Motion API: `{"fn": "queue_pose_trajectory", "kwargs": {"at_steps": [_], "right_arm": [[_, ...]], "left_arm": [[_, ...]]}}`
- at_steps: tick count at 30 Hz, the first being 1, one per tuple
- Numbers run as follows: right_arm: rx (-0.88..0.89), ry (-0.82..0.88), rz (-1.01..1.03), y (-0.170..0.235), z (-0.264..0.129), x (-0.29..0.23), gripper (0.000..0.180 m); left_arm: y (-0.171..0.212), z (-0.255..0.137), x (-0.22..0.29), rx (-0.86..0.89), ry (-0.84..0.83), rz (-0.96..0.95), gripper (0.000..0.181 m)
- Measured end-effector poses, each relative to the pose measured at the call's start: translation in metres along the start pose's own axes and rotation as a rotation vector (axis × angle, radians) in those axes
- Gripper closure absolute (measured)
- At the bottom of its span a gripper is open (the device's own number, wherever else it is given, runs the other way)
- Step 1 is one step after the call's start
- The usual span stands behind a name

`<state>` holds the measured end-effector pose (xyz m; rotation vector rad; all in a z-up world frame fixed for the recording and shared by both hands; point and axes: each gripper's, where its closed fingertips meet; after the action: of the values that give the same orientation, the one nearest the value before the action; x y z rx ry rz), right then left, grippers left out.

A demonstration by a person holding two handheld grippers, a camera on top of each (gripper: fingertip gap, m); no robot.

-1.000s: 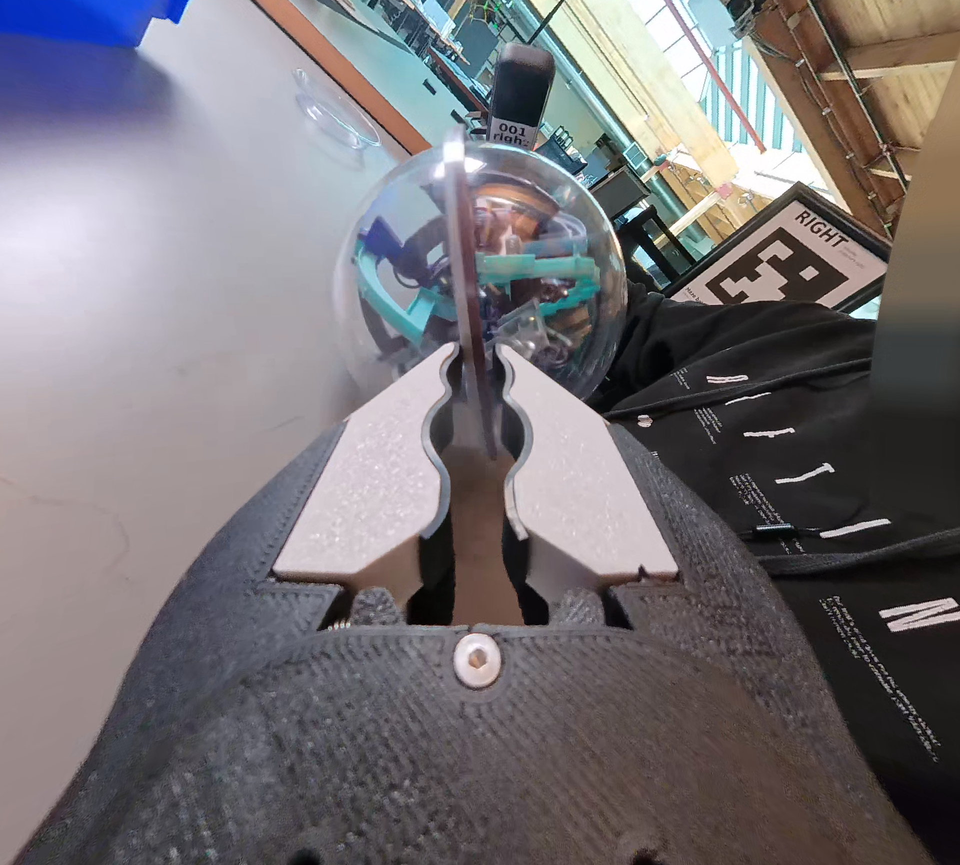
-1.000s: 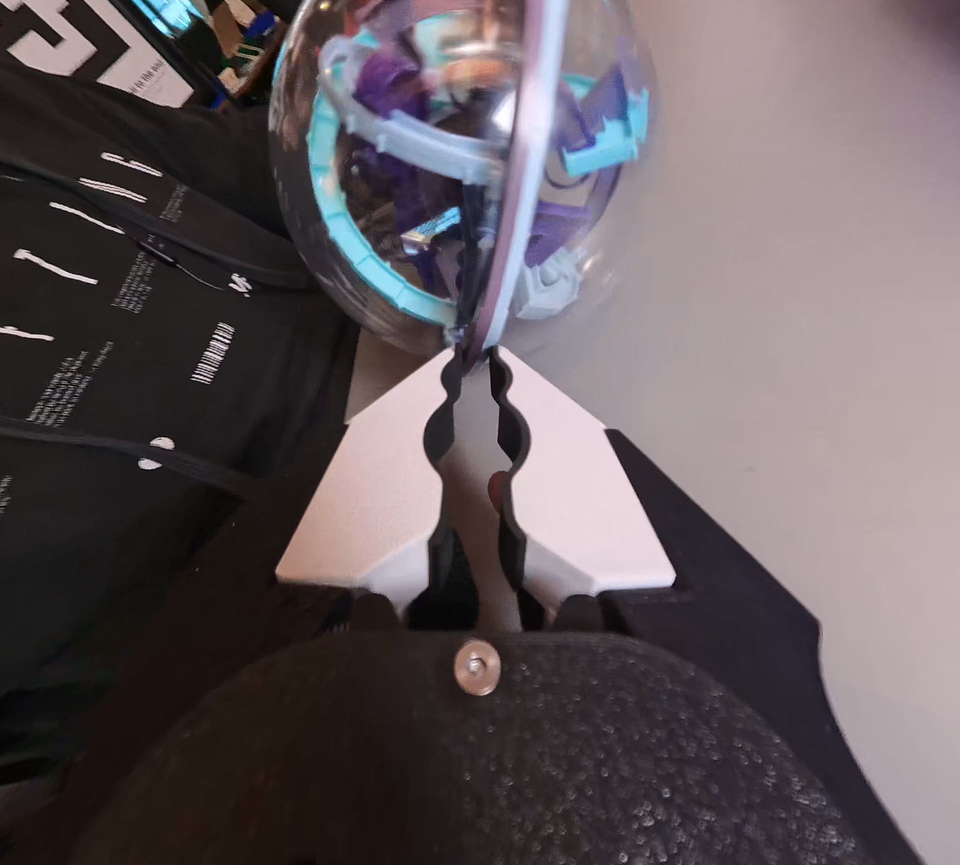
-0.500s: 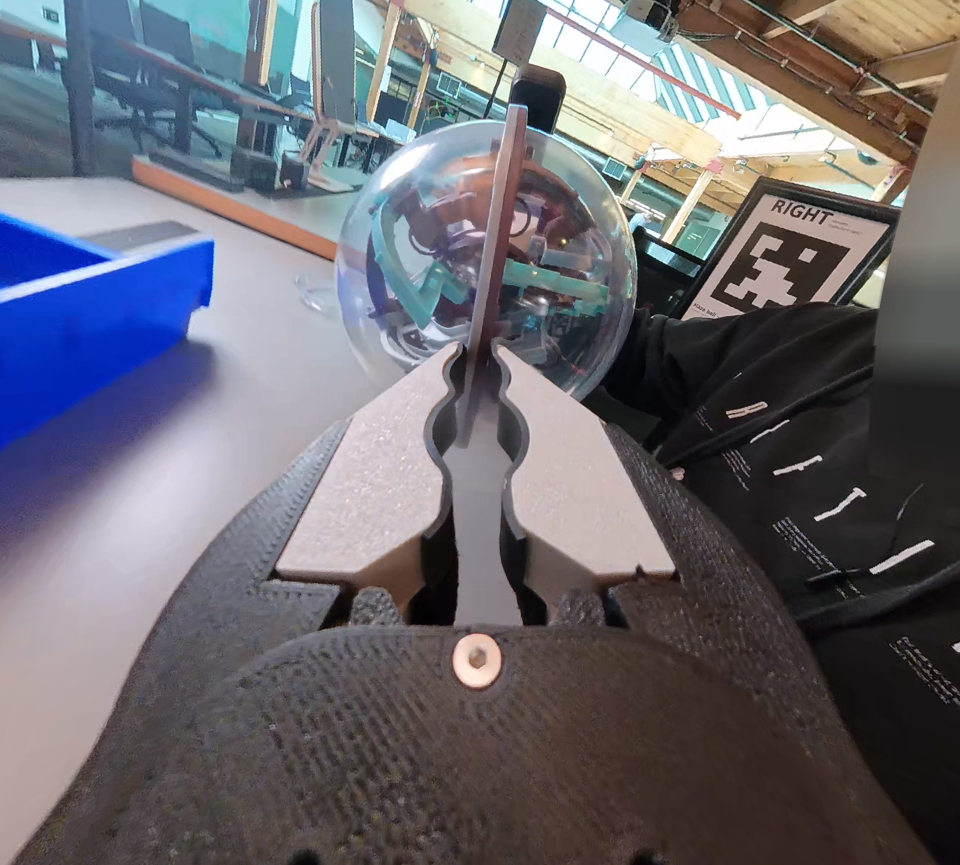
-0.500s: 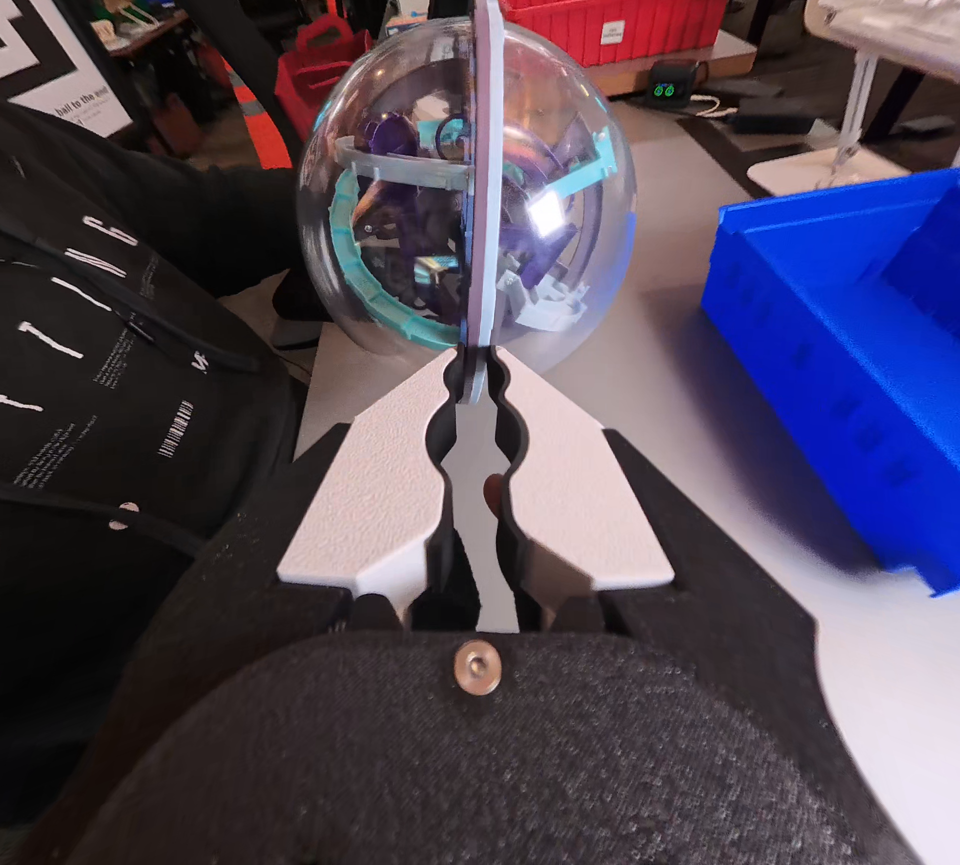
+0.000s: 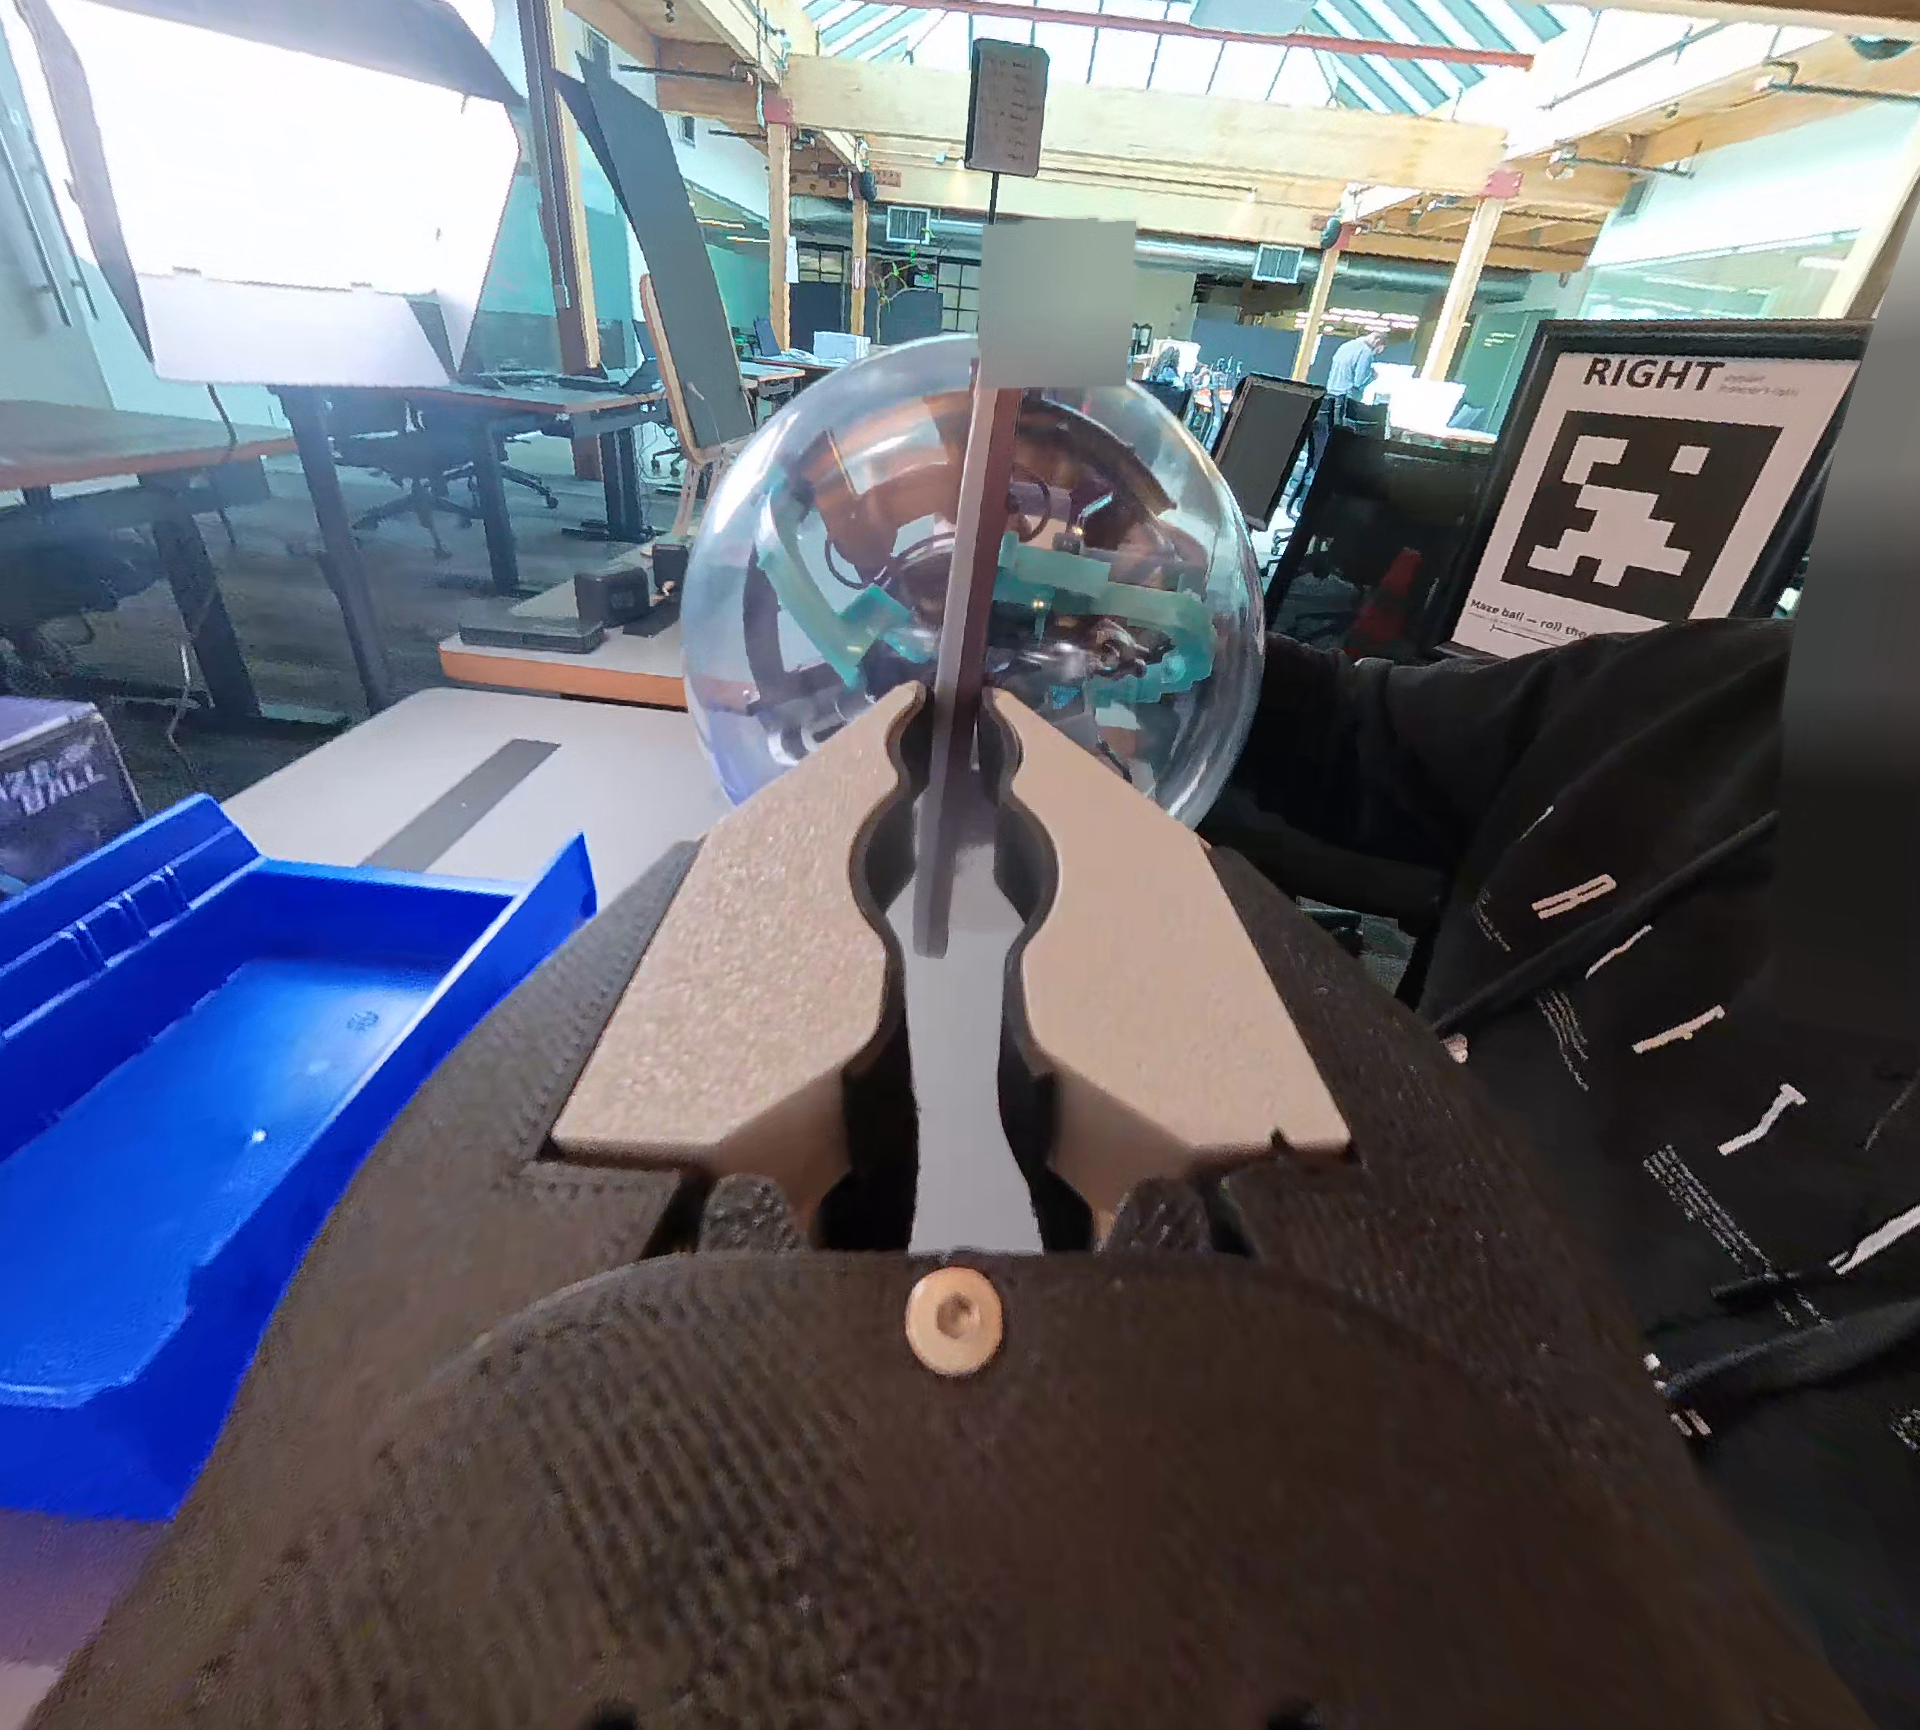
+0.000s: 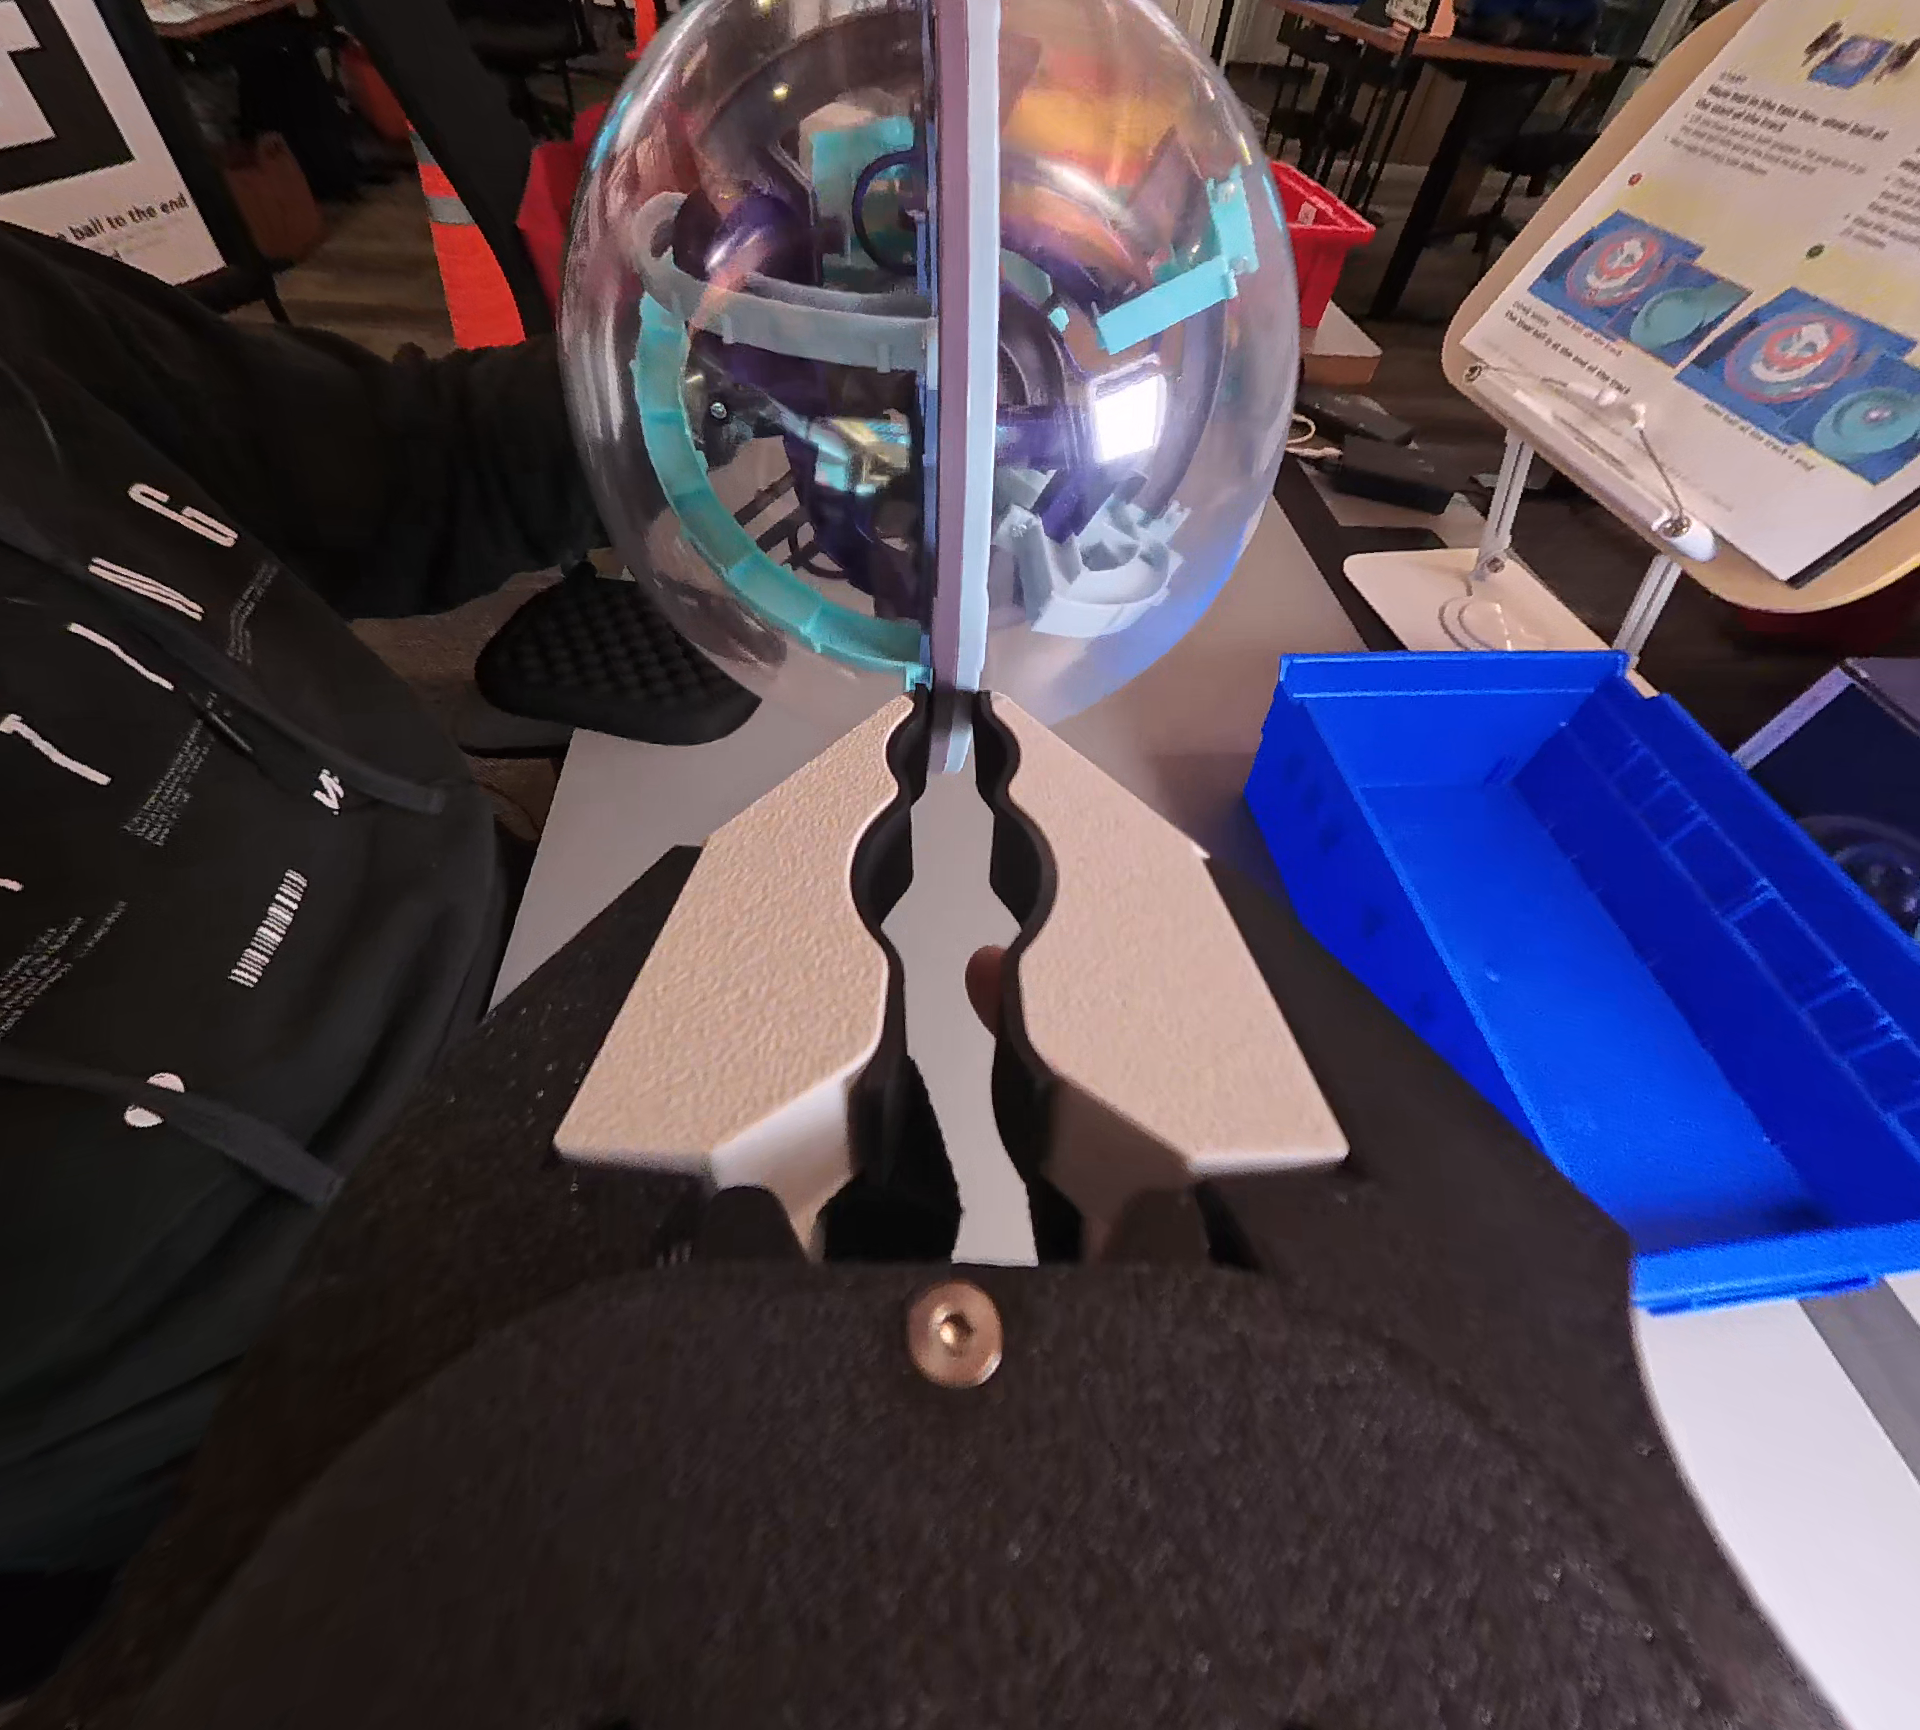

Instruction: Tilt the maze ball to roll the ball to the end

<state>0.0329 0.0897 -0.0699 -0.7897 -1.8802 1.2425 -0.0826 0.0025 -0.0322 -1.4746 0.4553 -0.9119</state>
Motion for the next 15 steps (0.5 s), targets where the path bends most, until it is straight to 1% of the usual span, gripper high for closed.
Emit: {"fn": "queue_pose_trajectory", "kwargs": {"at_steps": [6,15], "right_arm": [[0.017,0.005,-0.029,-0.01,0.002,0.004,0.174],[0.028,0.007,-0.068,-0.02,0.003,0.006,0.174]], "left_arm": [[-0.027,0.004,0.013,-0.006,-0.002,0.066,0.174],[-0.046,0.007,0.026,-0.02,-0.001,0.127,0.174]]}}
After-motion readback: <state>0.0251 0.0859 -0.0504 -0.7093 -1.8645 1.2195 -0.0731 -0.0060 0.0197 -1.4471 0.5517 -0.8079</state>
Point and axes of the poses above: each gripper's, where its closed fingertips meet, z out along the fingers, y out of its underside, x = y × z across the jaws, and after that the axes turned 10 degrees about -z, right-handed
